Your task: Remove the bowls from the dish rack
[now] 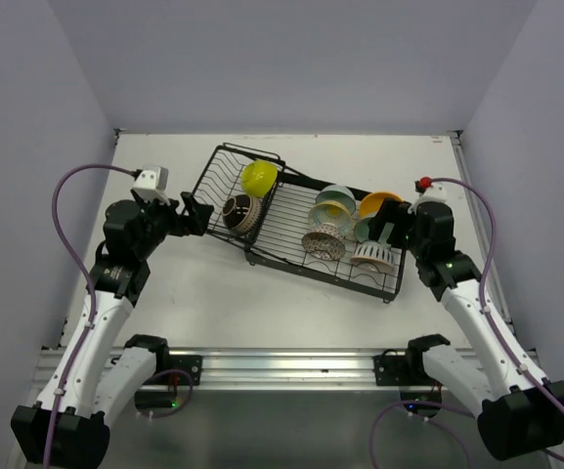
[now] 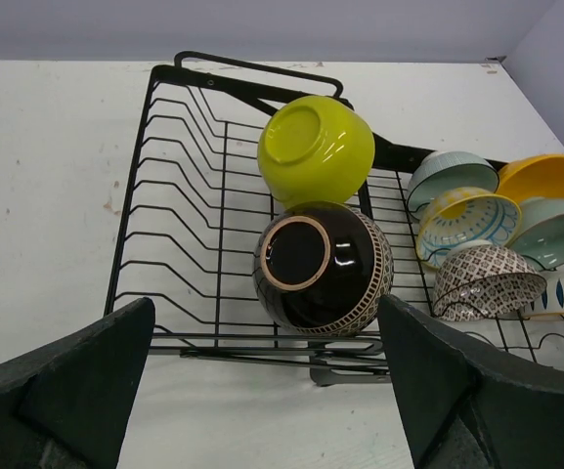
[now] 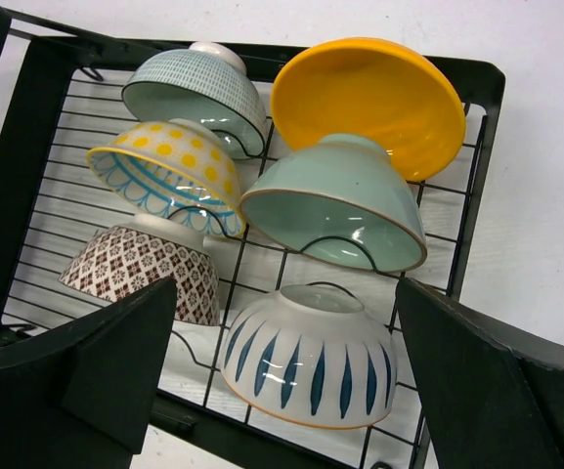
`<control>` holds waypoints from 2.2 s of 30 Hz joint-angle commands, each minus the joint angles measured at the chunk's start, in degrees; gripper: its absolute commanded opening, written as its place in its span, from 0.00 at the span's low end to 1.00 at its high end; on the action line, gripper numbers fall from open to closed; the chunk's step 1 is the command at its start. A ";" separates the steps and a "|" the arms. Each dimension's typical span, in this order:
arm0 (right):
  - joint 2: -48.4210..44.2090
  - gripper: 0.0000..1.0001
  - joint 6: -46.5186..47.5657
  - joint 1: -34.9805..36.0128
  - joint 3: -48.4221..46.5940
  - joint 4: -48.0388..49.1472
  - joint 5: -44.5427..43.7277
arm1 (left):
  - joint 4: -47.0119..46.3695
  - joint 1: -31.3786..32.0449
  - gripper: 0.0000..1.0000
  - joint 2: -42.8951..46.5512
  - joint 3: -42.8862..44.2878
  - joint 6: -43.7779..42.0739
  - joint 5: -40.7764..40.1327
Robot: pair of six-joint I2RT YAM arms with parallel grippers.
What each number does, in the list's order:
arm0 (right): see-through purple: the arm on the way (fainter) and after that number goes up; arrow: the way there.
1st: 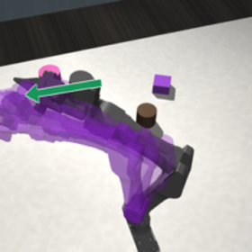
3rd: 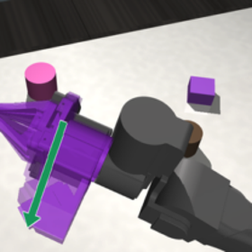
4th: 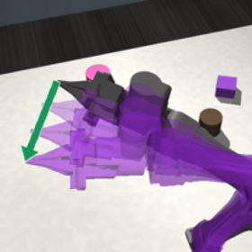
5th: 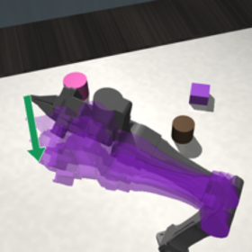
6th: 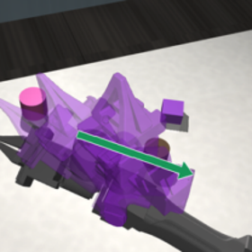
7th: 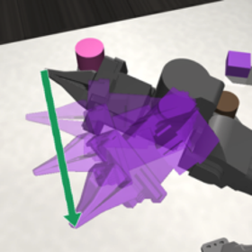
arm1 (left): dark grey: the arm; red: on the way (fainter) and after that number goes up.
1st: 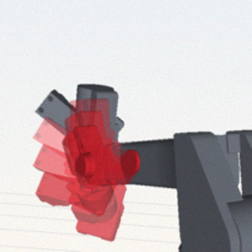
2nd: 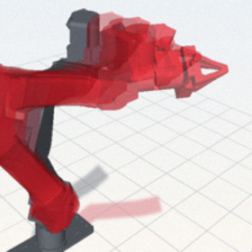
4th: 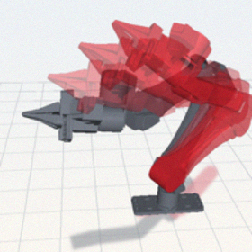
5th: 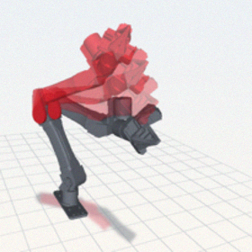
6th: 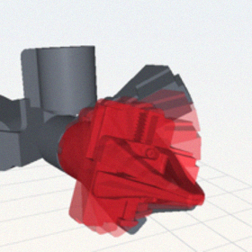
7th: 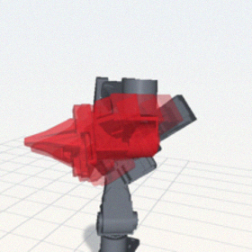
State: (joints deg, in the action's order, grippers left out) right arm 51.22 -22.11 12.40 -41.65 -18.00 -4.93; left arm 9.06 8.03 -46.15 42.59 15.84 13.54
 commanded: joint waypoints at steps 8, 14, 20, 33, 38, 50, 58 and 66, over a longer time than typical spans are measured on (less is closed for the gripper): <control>-2.26 0.98 0.84 -0.10 -0.71 3.75 3.42 | 2.63 0.32 1.00 -0.26 2.15 1.74 -10.28; -4.11 0.99 -5.91 -0.10 2.53 14.97 19.04 | 3.42 0.32 1.00 2.64 1.89 1.13 -15.21; 3.17 0.98 -13.75 5.95 0.62 23.63 22.95 | 2.37 0.32 1.00 3.70 1.18 0.86 -14.42; 24.00 0.98 -28.95 22.04 -2.29 46.55 19.08 | 1.93 0.32 1.00 2.82 1.09 1.04 -11.08; 30.68 0.97 -33.61 25.03 -4.40 53.32 18.47 | 1.93 0.32 1.00 2.99 1.18 0.87 -10.55; 41.23 0.94 -39.15 28.11 -6.96 63.60 17.67 | 1.49 0.32 1.00 3.00 1.18 1.04 -9.06; 44.93 0.90 -41.52 28.55 -7.66 67.66 17.94 | 1.31 0.32 1.00 2.56 1.09 1.21 -7.56; 47.21 0.88 -42.40 28.64 -9.33 68.80 18.55 | 1.31 0.41 1.00 2.38 1.01 1.22 -6.95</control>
State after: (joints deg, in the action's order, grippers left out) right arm 97.51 -63.61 40.71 -48.42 46.37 14.46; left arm 12.88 8.05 -43.64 42.65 16.91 5.39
